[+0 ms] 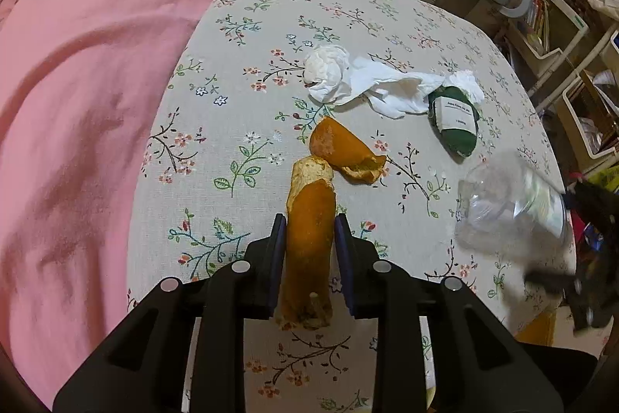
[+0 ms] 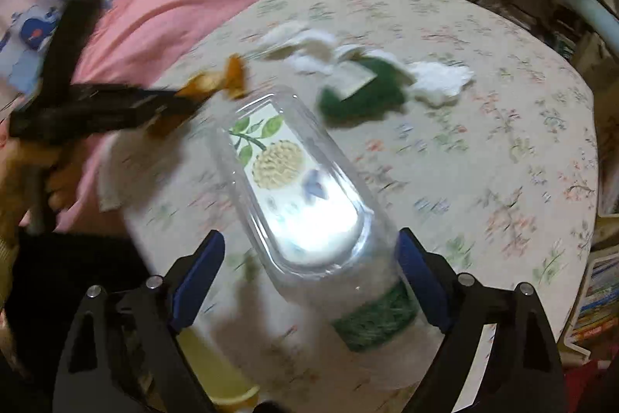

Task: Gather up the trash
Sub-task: 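Close the right gripper on the clear plastic bottle while the left gripper holds the crust, then lift the bottle with the right gripper while the left gripper holds the bread crust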

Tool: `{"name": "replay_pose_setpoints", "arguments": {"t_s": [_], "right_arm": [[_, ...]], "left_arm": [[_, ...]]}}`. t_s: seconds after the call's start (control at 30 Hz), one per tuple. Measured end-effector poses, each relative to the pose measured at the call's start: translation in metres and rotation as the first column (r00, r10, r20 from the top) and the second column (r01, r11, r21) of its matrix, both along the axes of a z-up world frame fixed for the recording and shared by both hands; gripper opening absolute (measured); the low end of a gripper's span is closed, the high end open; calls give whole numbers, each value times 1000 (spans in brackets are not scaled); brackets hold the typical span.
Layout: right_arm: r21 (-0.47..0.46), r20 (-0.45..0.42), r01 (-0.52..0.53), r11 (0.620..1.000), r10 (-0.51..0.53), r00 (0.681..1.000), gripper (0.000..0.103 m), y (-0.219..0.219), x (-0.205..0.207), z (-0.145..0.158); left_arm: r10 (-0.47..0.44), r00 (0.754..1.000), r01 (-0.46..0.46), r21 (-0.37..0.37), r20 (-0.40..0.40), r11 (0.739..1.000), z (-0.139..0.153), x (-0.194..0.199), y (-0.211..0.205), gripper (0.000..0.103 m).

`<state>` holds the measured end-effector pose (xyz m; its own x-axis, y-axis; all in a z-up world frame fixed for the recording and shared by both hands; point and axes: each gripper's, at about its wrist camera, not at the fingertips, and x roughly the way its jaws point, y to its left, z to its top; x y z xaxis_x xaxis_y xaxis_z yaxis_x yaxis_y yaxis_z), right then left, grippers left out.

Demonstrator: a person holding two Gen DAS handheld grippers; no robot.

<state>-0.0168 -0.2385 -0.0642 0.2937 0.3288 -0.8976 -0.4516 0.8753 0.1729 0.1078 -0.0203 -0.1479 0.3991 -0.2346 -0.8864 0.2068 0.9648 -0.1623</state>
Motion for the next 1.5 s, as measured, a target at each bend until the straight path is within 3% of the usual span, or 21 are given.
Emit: {"name": "replay_pose_setpoints", "arguments": {"t_s": [0.2, 0.33, 0.37, 0.4, 0.43, 0.6, 0.67, 0.93, 1.13, 1.5], "right_arm": [[-71, 105, 26, 997, -18, 994, 86, 17, 1, -2], [-104, 146, -16, 994, 31, 989, 86, 36, 1, -8], [-103, 134, -20, 994, 34, 990, 81, 33, 0, -10], [-111, 125, -13, 994, 27, 992, 66, 32, 1, -13], [-114, 111, -1, 994, 14, 994, 59, 31, 2, -15], [-10, 95, 85, 996, -84, 992, 57, 15, 2, -8], [72, 86, 146, 987, -152, 985, 57, 3, 3, -1], [312, -16, 318, 895, -330, 944, 57, -31, -10, 5], [396, -51, 364, 843, -375, 925, 57, -28, -29, 6], [468, -95, 388, 794, -391, 915, 57, -22, -49, -1]], "left_arm": [[-9, 1000, 8, 21, 12, 1000, 0, -3, -3, 25], [-12, 1000, 12, 21, 18, 1000, -1, -2, -5, 25], [-18, 1000, 18, 24, 18, 1000, -1, -2, -6, 25], [-24, 1000, 23, 26, 19, 999, -1, -3, -7, 22], [-31, 999, 31, 28, 20, 999, 0, -3, -8, 22], [-14, 998, 14, 13, 55, 1000, 9, -8, -5, 19], [13, 997, -12, -12, 80, 1000, 17, -12, 2, 19], [84, 980, -63, -119, 182, 991, 46, -32, 20, 19], [70, 973, -46, -111, 222, 993, 57, -55, 15, 19], [47, 964, -29, -76, 261, 997, 62, -87, 13, 19]]}}
